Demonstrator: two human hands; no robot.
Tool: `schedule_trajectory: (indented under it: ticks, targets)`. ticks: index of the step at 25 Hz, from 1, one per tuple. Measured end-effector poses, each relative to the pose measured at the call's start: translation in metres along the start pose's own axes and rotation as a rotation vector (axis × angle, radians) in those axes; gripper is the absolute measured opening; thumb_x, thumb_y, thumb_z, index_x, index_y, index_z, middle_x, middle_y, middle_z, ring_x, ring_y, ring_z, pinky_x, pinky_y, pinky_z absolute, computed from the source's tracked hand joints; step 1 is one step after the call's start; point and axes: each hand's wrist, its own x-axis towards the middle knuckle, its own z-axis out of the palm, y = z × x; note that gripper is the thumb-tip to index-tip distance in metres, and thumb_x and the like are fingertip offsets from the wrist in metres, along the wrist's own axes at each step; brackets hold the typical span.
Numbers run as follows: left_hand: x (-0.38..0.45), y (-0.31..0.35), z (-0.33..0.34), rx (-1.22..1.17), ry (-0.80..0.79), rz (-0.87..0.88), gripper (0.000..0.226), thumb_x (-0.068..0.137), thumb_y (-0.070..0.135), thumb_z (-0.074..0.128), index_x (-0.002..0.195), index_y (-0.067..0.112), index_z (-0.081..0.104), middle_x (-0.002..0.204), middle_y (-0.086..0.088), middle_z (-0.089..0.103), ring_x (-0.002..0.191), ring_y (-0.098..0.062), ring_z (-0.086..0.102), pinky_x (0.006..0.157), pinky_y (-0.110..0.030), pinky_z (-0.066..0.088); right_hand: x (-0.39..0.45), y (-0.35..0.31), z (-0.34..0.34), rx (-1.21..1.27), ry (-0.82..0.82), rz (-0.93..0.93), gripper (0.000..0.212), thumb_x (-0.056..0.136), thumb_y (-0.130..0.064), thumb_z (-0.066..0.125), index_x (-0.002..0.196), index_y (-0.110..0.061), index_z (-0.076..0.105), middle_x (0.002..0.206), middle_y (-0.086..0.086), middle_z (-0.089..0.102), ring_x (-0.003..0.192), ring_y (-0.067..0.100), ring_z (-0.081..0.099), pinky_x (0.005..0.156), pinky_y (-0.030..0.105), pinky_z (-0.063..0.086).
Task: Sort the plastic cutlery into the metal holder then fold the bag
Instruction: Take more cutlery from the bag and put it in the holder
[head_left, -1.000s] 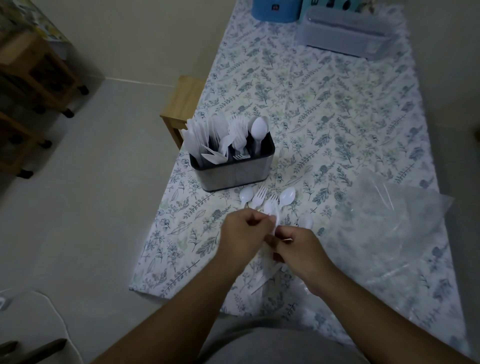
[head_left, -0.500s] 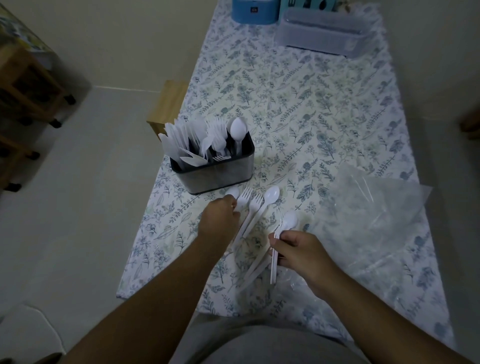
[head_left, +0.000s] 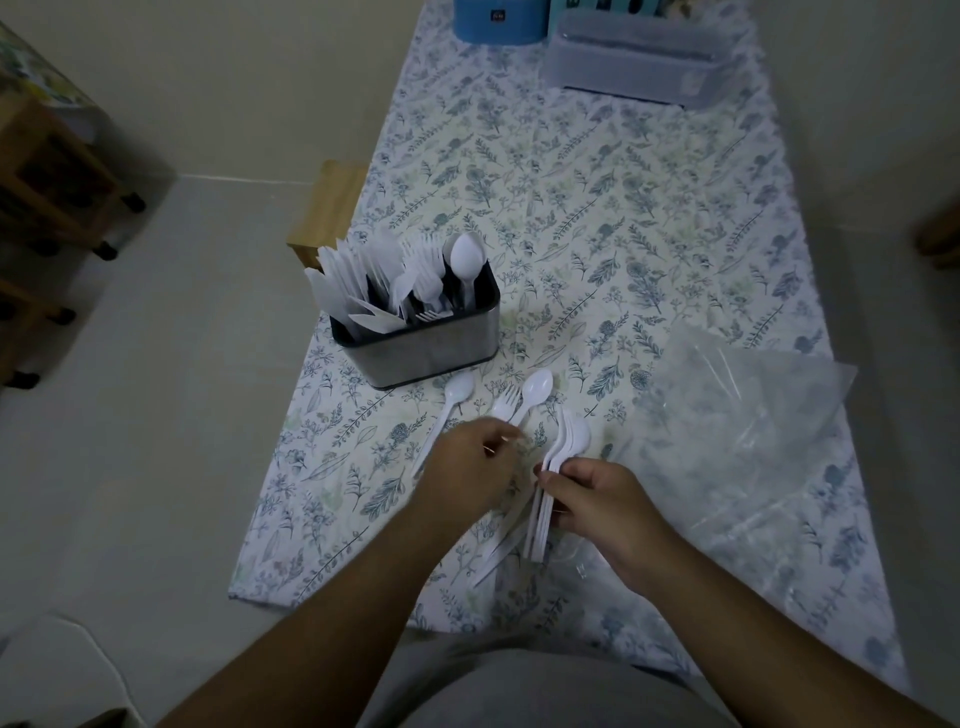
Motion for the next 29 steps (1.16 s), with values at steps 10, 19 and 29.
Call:
schedule_trajectory:
  ticks: [10, 19, 29]
  targets:
    - [0.035, 0.003, 0.002, 0.124, 0.21, 0.066, 0.006, 0.092, 0.021, 0.068, 0.091, 0.015, 0.069, 0.087, 0.004, 0.069, 0.079, -0.008, 0.065, 0.066, -0.009, 0.046, -0.009, 0.002, -0.023, -0.043, 0.106, -0.024, 0.027, 0.094, -0.018, 0.068, 0.091, 0.009, 0.07, 0.089, 0.028, 0.071, 0.08, 0.026, 0.074, 0.07, 0.024, 0.062]
    - [-0.017, 0.03, 0.027, -0.219, -0.12, 0.024, 0.014, 0.092, 0.025, 0.065, 0.088, 0.02, 0.077, 0.08, 0.006, 0.075, 0.08, -0.01, 0.072, 0.08, -0.033, 0.06, -0.012, -0.001, -0.026, 0.015, 0.091, -0.055, 0.016, 0.092, -0.013, 0.072, 0.081, 0.0, 0.075, 0.085, 0.021, 0.077, 0.088, 0.036, 0.076, 0.086, 0.047, 0.063]
    - [-0.021, -0.014, 0.029, 0.212, -0.065, 0.056, 0.013, 0.088, 0.006, 0.066, 0.099, 0.012, 0.062, 0.089, -0.005, 0.072, 0.078, -0.016, 0.069, 0.067, -0.025, 0.057, -0.018, 0.011, -0.041, 0.045, 0.124, 0.005, 0.015, 0.091, -0.014, 0.072, 0.087, 0.0, 0.077, 0.092, 0.023, 0.077, 0.086, 0.03, 0.077, 0.081, 0.038, 0.064]
